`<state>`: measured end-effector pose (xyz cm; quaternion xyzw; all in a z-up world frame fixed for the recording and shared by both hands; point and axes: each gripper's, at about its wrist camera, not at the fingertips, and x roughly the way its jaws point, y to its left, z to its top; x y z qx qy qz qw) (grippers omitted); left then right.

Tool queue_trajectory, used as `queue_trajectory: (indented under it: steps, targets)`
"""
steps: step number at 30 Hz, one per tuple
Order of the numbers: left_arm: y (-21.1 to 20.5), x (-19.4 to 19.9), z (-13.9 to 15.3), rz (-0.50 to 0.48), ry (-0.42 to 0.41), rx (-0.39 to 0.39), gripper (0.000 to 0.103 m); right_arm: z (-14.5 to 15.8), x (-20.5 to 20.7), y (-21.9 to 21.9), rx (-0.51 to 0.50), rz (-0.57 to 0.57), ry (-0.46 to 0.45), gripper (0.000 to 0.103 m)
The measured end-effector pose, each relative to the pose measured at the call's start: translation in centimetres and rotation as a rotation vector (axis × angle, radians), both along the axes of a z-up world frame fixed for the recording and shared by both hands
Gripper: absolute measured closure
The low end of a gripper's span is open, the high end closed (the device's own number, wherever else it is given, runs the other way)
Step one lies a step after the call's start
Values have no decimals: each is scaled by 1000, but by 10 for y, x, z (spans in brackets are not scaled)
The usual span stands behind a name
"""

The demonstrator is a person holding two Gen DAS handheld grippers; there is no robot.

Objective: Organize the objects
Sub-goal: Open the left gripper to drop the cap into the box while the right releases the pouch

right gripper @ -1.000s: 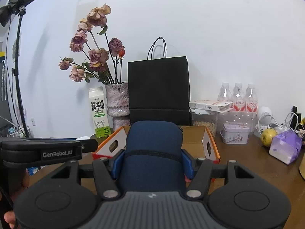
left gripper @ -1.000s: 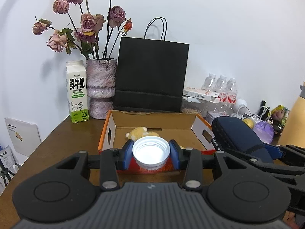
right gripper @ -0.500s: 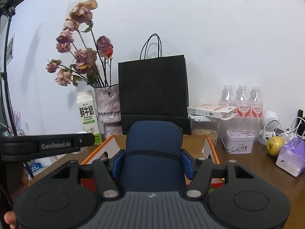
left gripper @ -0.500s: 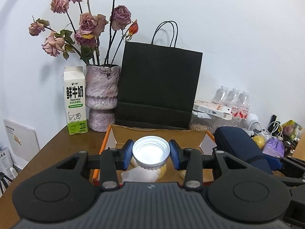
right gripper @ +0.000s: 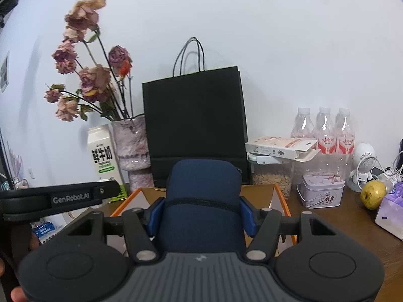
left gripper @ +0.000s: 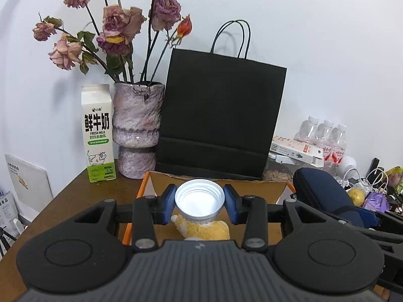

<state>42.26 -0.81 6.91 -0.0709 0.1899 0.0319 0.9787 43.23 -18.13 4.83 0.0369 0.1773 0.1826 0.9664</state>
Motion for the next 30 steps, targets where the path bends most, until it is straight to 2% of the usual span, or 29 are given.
queue_trajectory:
  steps: [11, 14, 17, 20, 24, 25, 26, 27, 29, 30]
  targets:
    - [-1, 35, -22, -7, 56, -2, 62, -21, 40, 3, -6, -31, 22, 43]
    - [0, 40, -26, 9, 34, 16, 62, -28, 47, 4, -41, -63, 4, 43]
    - [2, 50, -32, 10, 58, 15, 62, -36, 59, 0, -43, -91, 22, 43]
    - [0, 58, -40, 37, 53, 52, 62, -44, 69, -1, -60, -118, 21, 43]
    - [0, 66, -48, 39, 60, 58, 61, -52, 81, -3, -58, -129, 37, 43]
    - [0, 68, -49, 47, 56, 67, 59, -53, 83, -2, -60, -129, 34, 43]
    - [0, 69, -51, 55, 58, 75, 42, -54, 84, -1, -64, -131, 30, 43]
    - [-1, 70, -52, 65, 61, 81, 20, -56, 86, 0, -69, -130, 30, 40]
    - [-2, 70, -53, 83, 48, 92, 0, -58, 89, 0, -76, -124, 44, 34]
    - [-2, 68, -53, 94, 39, 99, 0, -58, 89, 0, -76, -123, 44, 21]
